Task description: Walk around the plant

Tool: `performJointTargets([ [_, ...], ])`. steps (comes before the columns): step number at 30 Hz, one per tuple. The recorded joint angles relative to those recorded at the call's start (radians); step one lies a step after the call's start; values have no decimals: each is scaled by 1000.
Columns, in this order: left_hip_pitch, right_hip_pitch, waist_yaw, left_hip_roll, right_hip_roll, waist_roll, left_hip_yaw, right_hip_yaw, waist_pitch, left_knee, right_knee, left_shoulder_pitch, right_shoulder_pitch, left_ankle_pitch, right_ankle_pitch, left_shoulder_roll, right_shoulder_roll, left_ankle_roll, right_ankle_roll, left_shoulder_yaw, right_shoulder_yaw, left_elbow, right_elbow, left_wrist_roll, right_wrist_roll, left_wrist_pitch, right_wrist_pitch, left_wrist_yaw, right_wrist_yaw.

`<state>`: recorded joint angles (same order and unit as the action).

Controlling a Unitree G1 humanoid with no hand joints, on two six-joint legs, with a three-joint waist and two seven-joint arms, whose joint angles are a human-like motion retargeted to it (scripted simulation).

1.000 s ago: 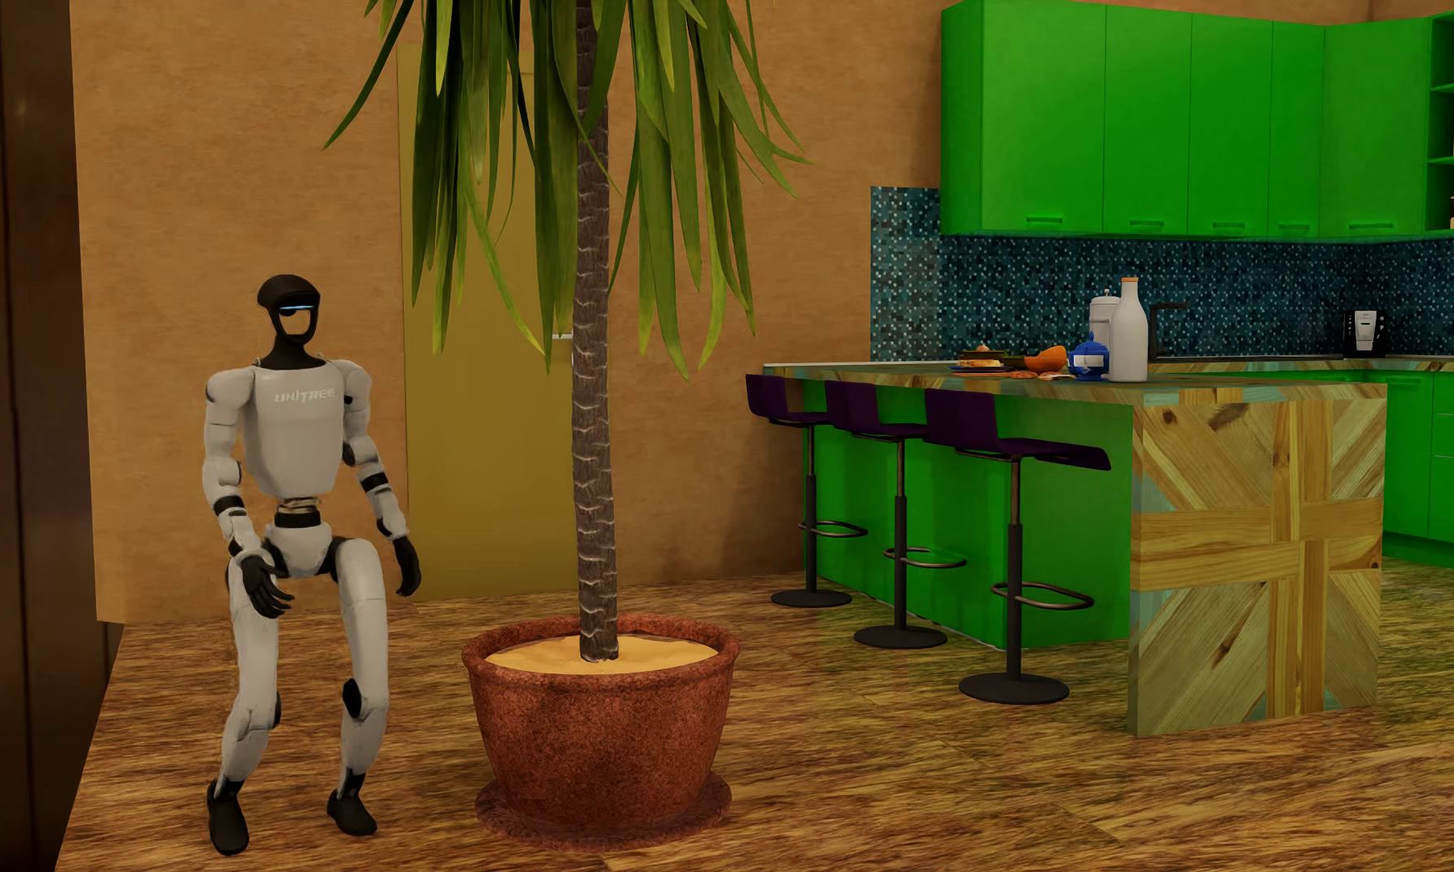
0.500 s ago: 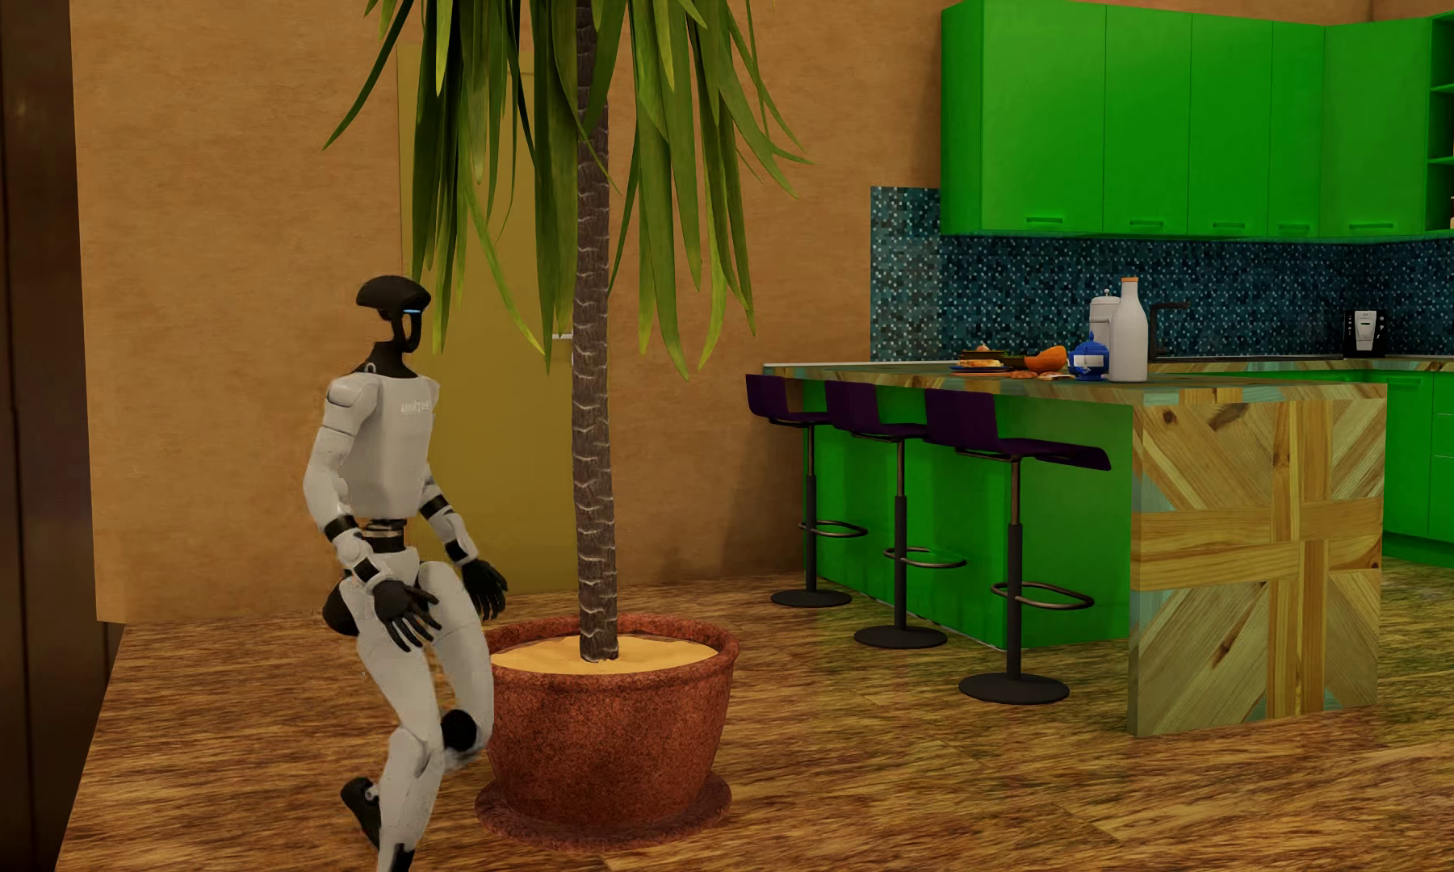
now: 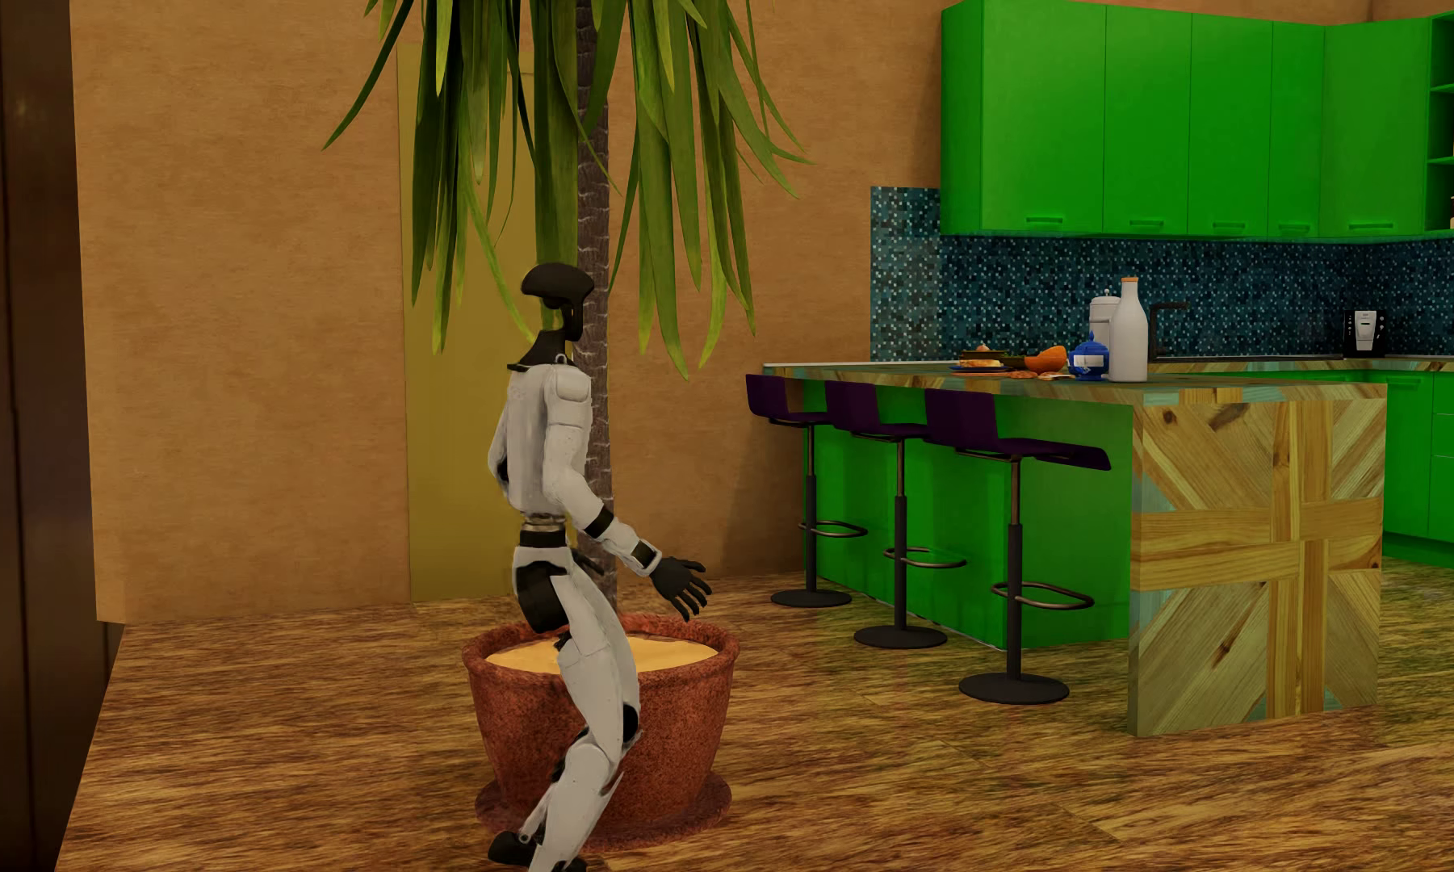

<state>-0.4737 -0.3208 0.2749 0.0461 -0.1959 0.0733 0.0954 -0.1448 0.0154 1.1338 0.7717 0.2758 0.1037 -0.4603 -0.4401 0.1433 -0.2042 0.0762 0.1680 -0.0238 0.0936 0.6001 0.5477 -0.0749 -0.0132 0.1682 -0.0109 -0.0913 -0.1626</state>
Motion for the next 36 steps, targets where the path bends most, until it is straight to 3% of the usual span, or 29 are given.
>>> performJointTargets([
  [1, 1, -2, 5, 13, -4, 30, 2, 7, -10, -138, 104, 52, -83, -73, -5, 37, 45, -17, 18, -29, 28, 37, -50, 15, 18, 24, -8, 24, -22],
  [2, 35, -99, -8, -10, -6, 23, -11, 87, -14, -150, 349, 78, -130, -132, 126, 91, 106, 4, 34, -107, 22, 150, 15, 38, 22, 30, -73, 71, -21],
  [4, 137, -286, -96, -76, 55, -45, -60, 205, 12, -200, 467, 62, -2, -181, 146, 42, 82, -2, 49, -66, 25, 132, 53, 40, 9, 66, -151, 171, 24],
  [6, 211, -391, -149, -109, 57, -107, -104, 176, 36, -169, 214, 7, 108, -238, 63, 7, 10, -10, 55, -20, -56, 1, 79, 40, -33, 76, -128, 238, 74],
  [7, 178, -371, -127, -112, 54, -106, -125, 164, 41, -29, 193, -61, 133, -201, 132, -17, -50, 31, 20, -6, -57, 10, 118, 40, -38, 61, -114, 238, 79],
  [8, 109, -332, -86, -88, 50, -83, -115, 126, 43, 139, 205, -118, 120, -40, 80, -15, -78, 67, -87, -38, -52, 87, 126, 30, -30, 30, -85, 204, 62],
  [9, 39, -261, -60, -58, 38, -52, -95, 83, 44, 213, 164, -107, 78, 109, 53, -6, -65, 60, -42, -18, -60, 88, 94, 8, -16, 5, -60, 146, 23],
  [10, -15, -180, -15, -34, 29, -20, -63, 48, 45, 210, 111, -57, 32, 119, 33, 5, -56, 17, -38, 11, -61, 38, 57, -5, -1, -12, -50, 89, -13],
  [12, -90, -44, 60, -9, 3, 25, -27, 5, 30, 15, 58, 17, -65, -31, 10, 16, 6, -45, -1, 23, -15, -7, -24, 38, 25, -22, -65, 45, -52],
  [13, -83, -79, 39, 3, -4, 42, -30, 34, 22, -159, 224, 41, -116, -6, 78, 30, 50, 9, 22, -33, 20, 53, -17, 77, 19, -39, -94, 64, -45],
  [14, -42, -175, -7, -30, 11, 12, -39, 122, 26, -161, 442, 32, -137, -47, 271, 74, 65, 10, 30, -103, 77, 153, 33, 104, -6, -56, -123, 91, -20],
  [15, 17, -246, -59, -62, 70, -33, -59, 182, 33, -194, 502, 26, -78, -70, 256, 73, 87, 8, 26, -71, 28, 148, 65, 113, -45, -57, -138, 118, 19],
  [18, 193, -402, -197, -127, 141, -149, -141, 169, 26, -281, 316, -64, 138, -150, 79, 17, 36, 1, 1, -56, -56, 33, 76, 81, -120, -70, -54, 179, 119],
  [19, 218, -412, -205, -146, 131, -179, -158, 149, 24, -240, 197, -120, 182, -166, 86, 1, 11, -16, 2, -58, -64, 20, 71, 64, -114, -76, -33, 176, 128],
  [20, 185, -374, -200, -161, 107, -191, -160, 122, 34, -71, 115, -168, 174, -115, 213, 1, -19, 29, 4, -51, -66, 10, 131, 43, -92, -74, -56, 158, 119],
  [21, 110, -329, -167, -113, 98, -148, -116, 68, 40, 89, 132, -183, 152, 22, 155, -4, -49, 49, -97, -56, -65, 30, 137, 26, -60, -72, -69, 123, 87],
  [22, 47, -270, -134, -58, 82, -104, -64, 19, 50, 157, 131, -168, 112, 102, 105, -11, -51, 11, -165, -23, -65, 59, 113, 18, -32, -71, -66, 82, 42],
  [23, -7, -197, -67, -27, 62, -62, -29, -8, 69, 173, 116, -129, 53, 60, 65, 14, -52, -38, -95, -9, -76, 51, 78, 26, -9, -57, -54, 46, -2],
  [25, -76, -100, 15, 19, 33, 0, -24, -51, 32, -35, 126, 0, -56, -50, -11, 58, 16, -25, -98, 7, 19, 20, -4, 65, 15, -17, -40, 38, -61],
  [26, -63, -153, -3, 16, 11, 18, -42, -12, 14, -151, 301, 21, -114, -23, 41, 89, 68, -46, -60, -53, 39, 109, -6, 74, 9, -6, -60, 66, -60],
  [27, -18, -227, -47, -18, 37, 3, -56, 91, 12, -165, 444, 7, -96, -53, 138, 85, 84, -47, -35, -85, 59, 167, 44, 60, -6, 13, -121, 107, -34],
  [28, 40, -280, -95, -47, 71, -26, -67, 172, 15, -197, 450, 15, -25, -77, 115, 61, 86, -51, -16, -54, 34, 137, 39, 35, -27, 28, -152, 147, 5],
  [29, 91, -331, -159, -76, 77, -61, -87, 201, 5, -230, 383, 15, 54, -100, 43, 32, 54, -56, -2, -31, 7, 97, 47, 12, -53, 26, -160, 183, 52],
  [30, 141, -351, -173, -98, 85, -99, -112, 207, 0, -255, 264, -39, 120, -125, 54, 8, 31, -67, 12, -34, -37, 42, 92, 14, -73, 22, -145, 197, 90],
  [31, 147, -322, -168, -101, 75, -103, -138, 181, -3, -196, 156, -80, 153, -141, 110, -48, -15, -48, -1, -16, -46, -12, 129, 21, -80, 3, -114, 187, 116],
  [32, 98, -265, -133, -71, 74, -61, -113, 120, 7, -39, 158, -100, 128, -84, 60, -61, -64, 26, -124, -71, -41, 21, 159, 18, -70, -42, -68, 139, 123],
  [33, 55, -197, -83, -49, 72, -28, -66, 82, 15, 49, 130, -75, 82, -44, 28, -27, -62, 24, -88, -45, -55, 52, 139, 2, -50, -79, -24, 65, 104],
  [34, 18, -120, -34, -48, 64, 0, -29, 43, 20, 90, 88, -42, 40, -43, 2, 11, -50, -18, -81, -12, -51, 62, 91, -18, -25, -96, 4, 7, 72],
  [36, -53, 21, 73, -59, 38, 29, 9, -10, 12, 21, 20, 25, -50, -55, -52, 20, 3, -26, -61, 17, -1, 11, -7, -32, 27, -73, -6, -9, -3],
])
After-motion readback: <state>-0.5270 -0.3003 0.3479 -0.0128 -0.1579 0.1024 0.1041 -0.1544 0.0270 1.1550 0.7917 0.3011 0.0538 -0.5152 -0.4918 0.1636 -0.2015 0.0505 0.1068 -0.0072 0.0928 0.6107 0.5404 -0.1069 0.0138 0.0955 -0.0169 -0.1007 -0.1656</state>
